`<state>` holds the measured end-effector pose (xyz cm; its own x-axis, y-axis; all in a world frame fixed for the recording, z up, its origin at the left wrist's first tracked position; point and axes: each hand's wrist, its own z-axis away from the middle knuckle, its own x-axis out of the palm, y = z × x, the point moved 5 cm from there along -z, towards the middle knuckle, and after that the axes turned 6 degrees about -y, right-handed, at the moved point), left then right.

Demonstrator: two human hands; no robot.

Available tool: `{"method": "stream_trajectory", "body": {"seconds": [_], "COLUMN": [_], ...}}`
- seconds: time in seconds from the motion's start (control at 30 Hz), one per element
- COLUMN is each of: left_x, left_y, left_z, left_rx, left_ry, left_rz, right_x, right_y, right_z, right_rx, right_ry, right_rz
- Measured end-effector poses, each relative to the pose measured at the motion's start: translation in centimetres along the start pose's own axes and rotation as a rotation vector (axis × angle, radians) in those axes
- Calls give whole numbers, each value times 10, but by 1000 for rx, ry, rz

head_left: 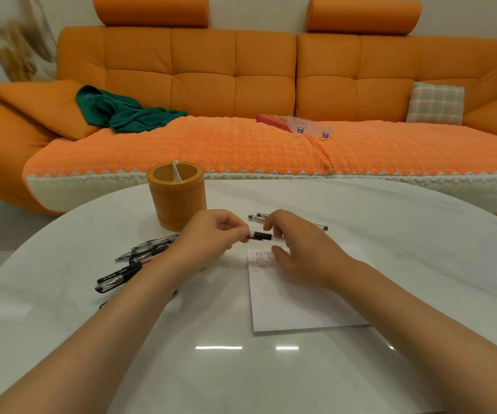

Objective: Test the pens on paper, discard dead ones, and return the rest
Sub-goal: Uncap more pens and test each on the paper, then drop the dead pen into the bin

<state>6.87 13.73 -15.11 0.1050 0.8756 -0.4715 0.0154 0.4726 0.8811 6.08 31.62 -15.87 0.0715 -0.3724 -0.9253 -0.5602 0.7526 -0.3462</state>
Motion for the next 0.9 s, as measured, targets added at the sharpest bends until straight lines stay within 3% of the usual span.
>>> {"method": "stream_trajectory", "body": {"seconds": [0.1, 0.27, 0.5, 0.7, 0.9], "left_x": [-15, -15, -4, 31, 96], "left_y": [-9, -12, -9, 3, 61], "left_z": [-6, -6, -5, 8, 14], "left_rx": [43, 89, 131, 225, 355], "left_ry": [120, 155, 82, -63, -102], "left_rz": [-29, -211, -410, -427, -492], "right_x": [-1, -3, -8, -34, -93], "right_y": [9, 18, 21, 36, 66], "right_z": [-6, -10, -8, 30, 98], "right_rx": [1, 43, 96, 209, 303], "right_ry": [54, 42, -39, -141, -61], "right_rz": [-77, -127, -86, 26, 66]}}
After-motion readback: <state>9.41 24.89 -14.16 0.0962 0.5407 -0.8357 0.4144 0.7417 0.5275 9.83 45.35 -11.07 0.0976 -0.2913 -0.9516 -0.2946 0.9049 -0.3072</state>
